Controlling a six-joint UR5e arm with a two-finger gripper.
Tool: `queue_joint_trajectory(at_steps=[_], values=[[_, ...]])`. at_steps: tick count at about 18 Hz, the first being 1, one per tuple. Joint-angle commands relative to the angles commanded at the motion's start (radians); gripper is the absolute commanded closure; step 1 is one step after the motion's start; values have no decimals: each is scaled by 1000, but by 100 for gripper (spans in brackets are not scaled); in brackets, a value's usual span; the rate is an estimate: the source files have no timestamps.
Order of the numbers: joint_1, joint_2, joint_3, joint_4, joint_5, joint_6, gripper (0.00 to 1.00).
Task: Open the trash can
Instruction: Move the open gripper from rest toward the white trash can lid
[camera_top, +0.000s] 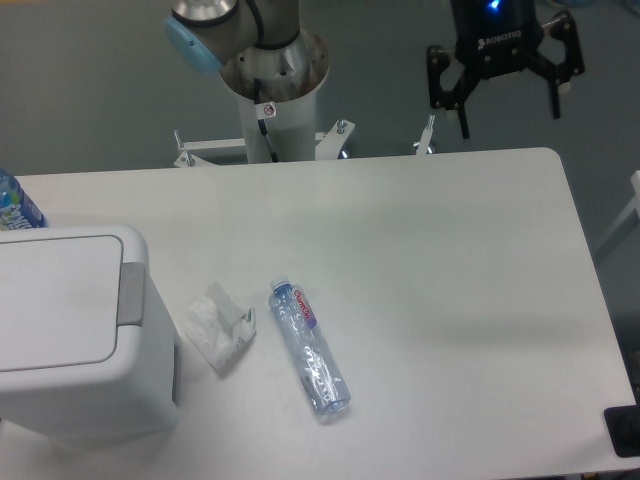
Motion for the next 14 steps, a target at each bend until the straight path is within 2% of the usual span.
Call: queue_joint_trajectory(at_steps=[4,7,11,14], values=[[-2,2,2,-2,-12,-5,0],[-5,0,-2,-2,-20,-66,0],[-67,-18,-11,6,-20,-187,0],[-132,-41,-11,37,-20,-225,0]])
